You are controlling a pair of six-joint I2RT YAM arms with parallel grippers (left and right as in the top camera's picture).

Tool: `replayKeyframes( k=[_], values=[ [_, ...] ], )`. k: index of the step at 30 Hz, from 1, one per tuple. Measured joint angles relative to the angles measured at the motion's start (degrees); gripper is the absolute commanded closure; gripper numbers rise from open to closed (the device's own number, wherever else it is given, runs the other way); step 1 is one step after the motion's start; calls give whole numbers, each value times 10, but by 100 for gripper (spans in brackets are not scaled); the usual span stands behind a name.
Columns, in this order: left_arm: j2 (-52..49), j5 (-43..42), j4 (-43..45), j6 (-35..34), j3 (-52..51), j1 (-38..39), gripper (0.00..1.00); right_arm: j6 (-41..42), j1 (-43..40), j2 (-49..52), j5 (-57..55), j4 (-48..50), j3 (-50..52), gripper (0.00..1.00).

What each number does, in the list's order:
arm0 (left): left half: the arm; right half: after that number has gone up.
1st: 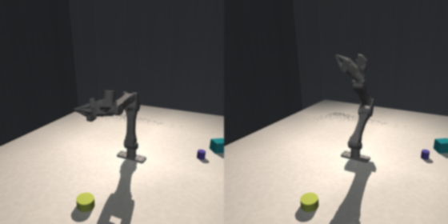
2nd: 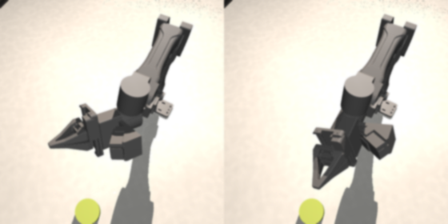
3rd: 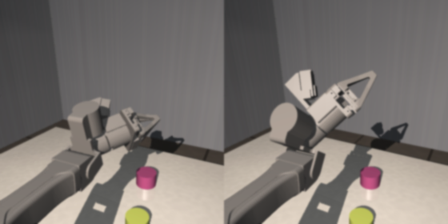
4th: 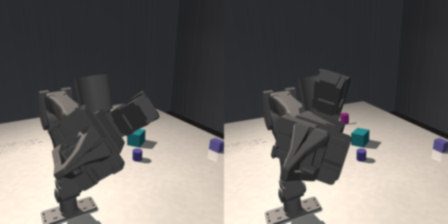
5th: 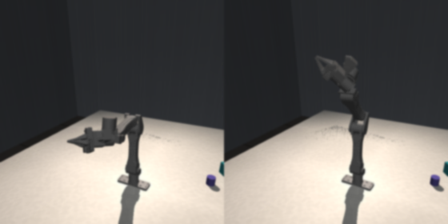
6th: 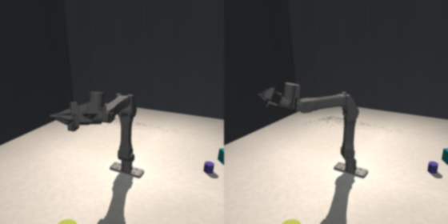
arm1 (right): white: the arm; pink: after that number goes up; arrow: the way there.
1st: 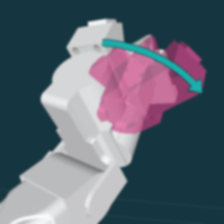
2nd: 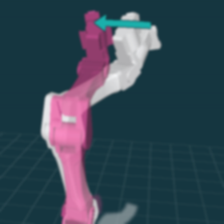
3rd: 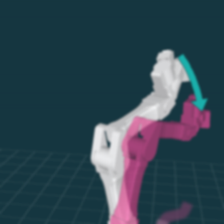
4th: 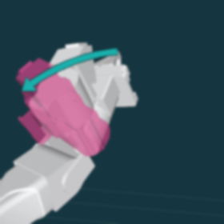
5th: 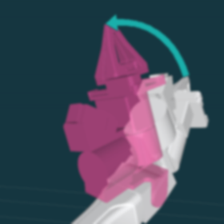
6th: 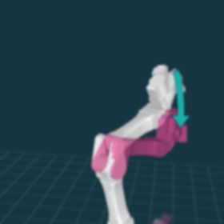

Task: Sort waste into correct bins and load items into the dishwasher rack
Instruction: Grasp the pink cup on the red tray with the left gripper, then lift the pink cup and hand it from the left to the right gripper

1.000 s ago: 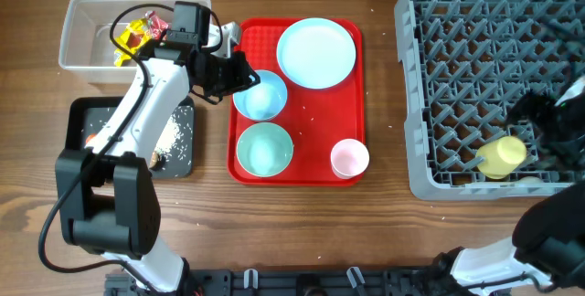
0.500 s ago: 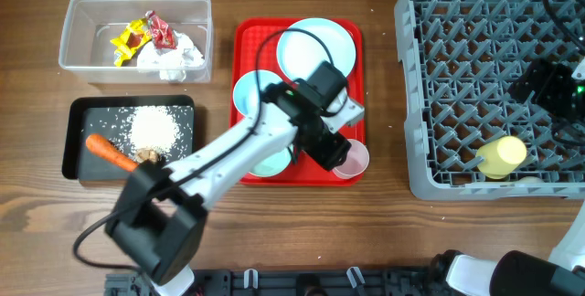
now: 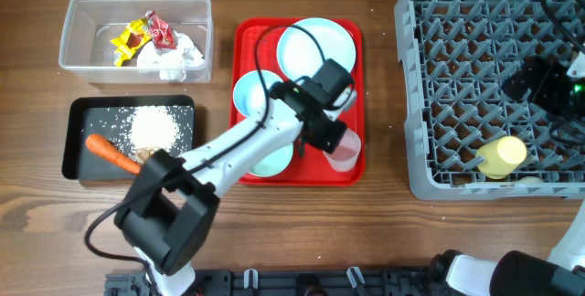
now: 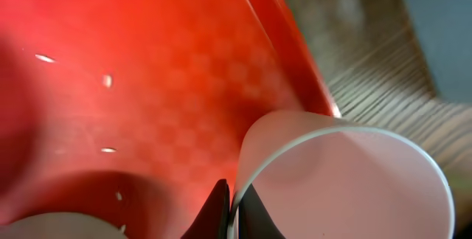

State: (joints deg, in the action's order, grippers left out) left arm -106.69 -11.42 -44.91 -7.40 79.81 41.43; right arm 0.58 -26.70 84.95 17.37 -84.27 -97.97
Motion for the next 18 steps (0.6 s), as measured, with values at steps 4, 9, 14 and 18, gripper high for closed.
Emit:
replayKeyframes(
  k=[4, 9, 14, 18],
  values=[
    [83, -213, 86, -44, 29, -156, 96, -97, 79, -1, 191, 77, 37, 5],
    [99, -482, 197, -126, 36, -280, 96, -105, 191, 0, 441, 343, 164, 8],
    [99, -601, 210, -150, 36, -283, 96, 36, 289, 2, 540, 644, 223, 8],
    [99, -635, 238, -164, 35, -283, 96, 96, 319, 2, 546, 687, 224, 9]
  ],
)
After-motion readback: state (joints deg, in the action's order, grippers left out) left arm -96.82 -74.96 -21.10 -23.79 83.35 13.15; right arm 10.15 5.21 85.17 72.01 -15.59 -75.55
